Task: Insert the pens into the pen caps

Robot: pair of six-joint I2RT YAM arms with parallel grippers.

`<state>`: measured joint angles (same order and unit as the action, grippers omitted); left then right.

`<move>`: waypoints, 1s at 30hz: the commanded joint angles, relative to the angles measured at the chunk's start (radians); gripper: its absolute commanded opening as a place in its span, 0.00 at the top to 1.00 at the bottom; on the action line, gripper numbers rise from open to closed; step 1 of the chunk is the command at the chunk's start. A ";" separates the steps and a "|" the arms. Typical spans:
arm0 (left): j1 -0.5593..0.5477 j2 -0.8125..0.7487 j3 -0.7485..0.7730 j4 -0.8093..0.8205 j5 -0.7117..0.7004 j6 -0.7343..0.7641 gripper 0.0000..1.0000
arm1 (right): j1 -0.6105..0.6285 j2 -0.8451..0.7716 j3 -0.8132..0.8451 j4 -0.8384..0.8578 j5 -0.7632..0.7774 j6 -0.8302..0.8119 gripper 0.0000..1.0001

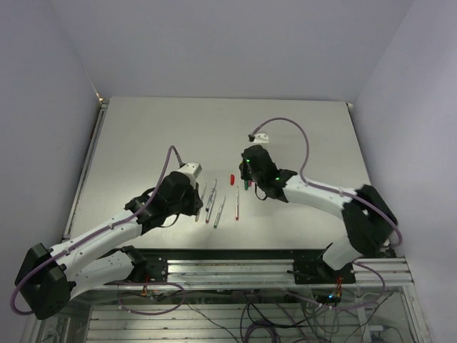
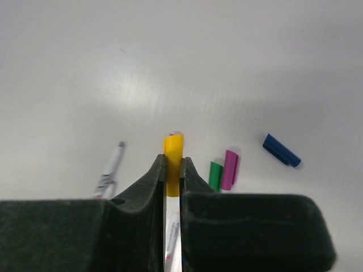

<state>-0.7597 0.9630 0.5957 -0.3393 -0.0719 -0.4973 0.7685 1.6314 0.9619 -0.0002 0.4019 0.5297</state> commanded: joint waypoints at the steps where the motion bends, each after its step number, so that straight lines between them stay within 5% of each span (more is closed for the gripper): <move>1: 0.000 0.012 0.055 0.142 0.109 0.031 0.93 | -0.005 -0.202 -0.106 0.202 -0.074 -0.069 1.00; 13: -0.020 0.040 0.010 0.598 0.377 -0.114 0.93 | -0.003 -0.638 -0.344 0.540 -0.307 -0.090 1.00; 30: -0.081 0.093 0.021 0.808 0.442 -0.219 0.93 | -0.003 -0.683 -0.514 0.955 -0.471 -0.076 1.00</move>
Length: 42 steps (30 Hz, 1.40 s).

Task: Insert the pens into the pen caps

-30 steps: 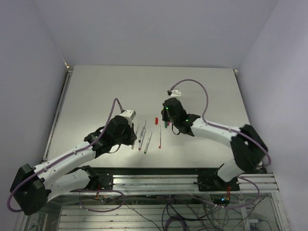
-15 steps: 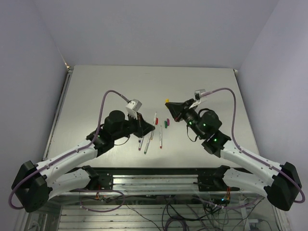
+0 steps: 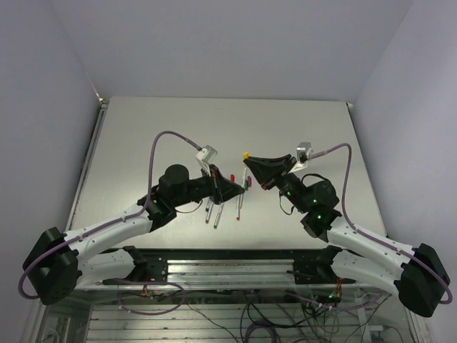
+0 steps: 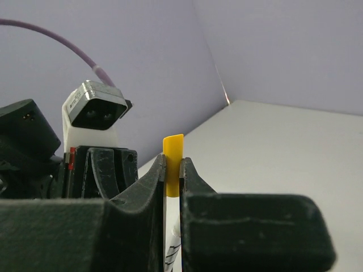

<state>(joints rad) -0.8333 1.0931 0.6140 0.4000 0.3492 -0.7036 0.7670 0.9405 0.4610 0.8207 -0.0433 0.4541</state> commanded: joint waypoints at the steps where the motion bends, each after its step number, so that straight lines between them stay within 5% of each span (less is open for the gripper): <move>1: -0.007 -0.045 0.003 0.063 0.018 -0.010 0.93 | -0.001 0.010 -0.012 0.137 -0.023 0.001 1.00; 42: -0.013 -0.078 -0.020 0.058 -0.041 0.009 0.93 | -0.001 0.095 -0.037 0.235 -0.059 0.119 1.00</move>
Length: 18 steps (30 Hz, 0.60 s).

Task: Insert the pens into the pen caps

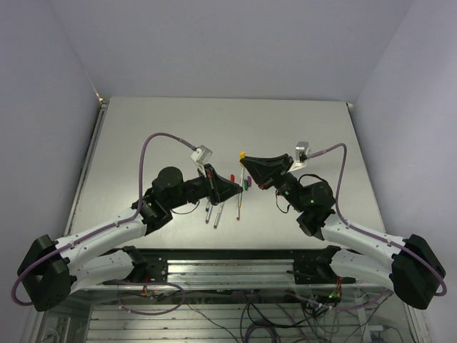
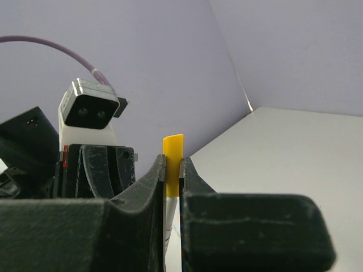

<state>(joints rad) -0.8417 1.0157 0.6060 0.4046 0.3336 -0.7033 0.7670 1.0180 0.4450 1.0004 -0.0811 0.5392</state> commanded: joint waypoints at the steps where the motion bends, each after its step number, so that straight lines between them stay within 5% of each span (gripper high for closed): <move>1: -0.004 -0.002 -0.012 0.054 -0.027 0.008 0.93 | -0.002 0.023 -0.022 0.059 -0.024 0.039 1.00; 18: -0.005 -0.119 -0.107 0.193 -0.159 0.047 0.93 | 0.000 0.070 -0.003 -0.050 -0.107 0.090 1.00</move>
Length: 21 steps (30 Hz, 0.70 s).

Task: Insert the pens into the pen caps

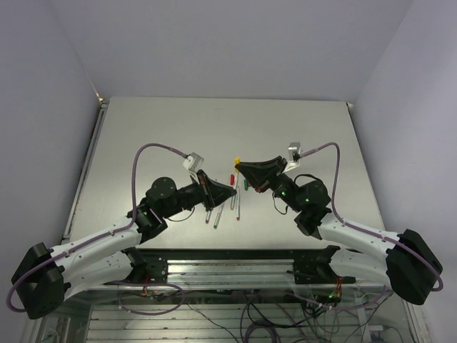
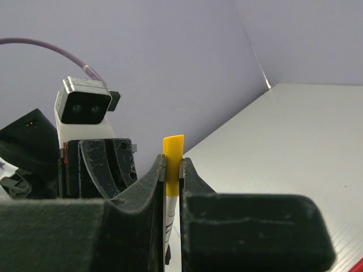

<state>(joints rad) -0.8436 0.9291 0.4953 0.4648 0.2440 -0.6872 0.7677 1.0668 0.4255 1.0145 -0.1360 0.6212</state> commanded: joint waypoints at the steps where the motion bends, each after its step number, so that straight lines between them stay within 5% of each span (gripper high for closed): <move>1: -0.002 -0.029 0.009 0.134 -0.076 0.038 0.93 | -0.001 0.030 0.017 -0.063 -0.069 0.014 1.00; 10: -0.003 0.046 0.049 0.184 -0.075 0.049 0.93 | 0.006 0.122 0.048 -0.077 -0.211 0.044 1.00; 21: -0.003 -0.041 0.006 0.212 -0.221 0.069 0.93 | 0.031 0.119 0.049 -0.173 -0.180 0.018 1.00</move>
<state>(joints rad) -0.8494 0.9688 0.4828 0.5034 0.1596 -0.6552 0.7643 1.1797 0.4770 0.9966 -0.2573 0.6464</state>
